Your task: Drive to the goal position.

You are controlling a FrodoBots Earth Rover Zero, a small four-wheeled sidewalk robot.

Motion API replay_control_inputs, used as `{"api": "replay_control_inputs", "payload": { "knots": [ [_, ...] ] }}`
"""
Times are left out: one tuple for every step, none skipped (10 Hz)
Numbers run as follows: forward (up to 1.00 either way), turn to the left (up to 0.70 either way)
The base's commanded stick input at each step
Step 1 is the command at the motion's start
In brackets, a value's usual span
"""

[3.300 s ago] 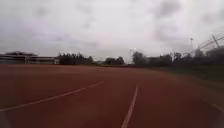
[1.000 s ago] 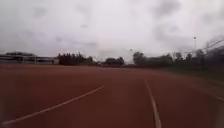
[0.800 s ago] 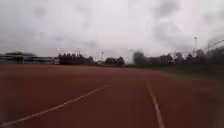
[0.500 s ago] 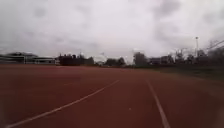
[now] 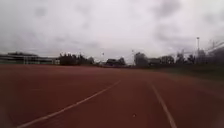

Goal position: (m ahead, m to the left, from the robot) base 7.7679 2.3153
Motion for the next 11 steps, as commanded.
{"api": "replay_control_inputs", "payload": {
  "knots": [
    [0.5,0.0],
    [0.5,0.0],
    [0.5,0.0],
    [0.5,0.0],
    [0.5,0.0],
    [0.5,0.0],
    [0.5,0.0],
    [0.5,0.0],
    [0.5,0.0],
    [0.5,0.0],
    [0.5,0.0]
  ]
}}
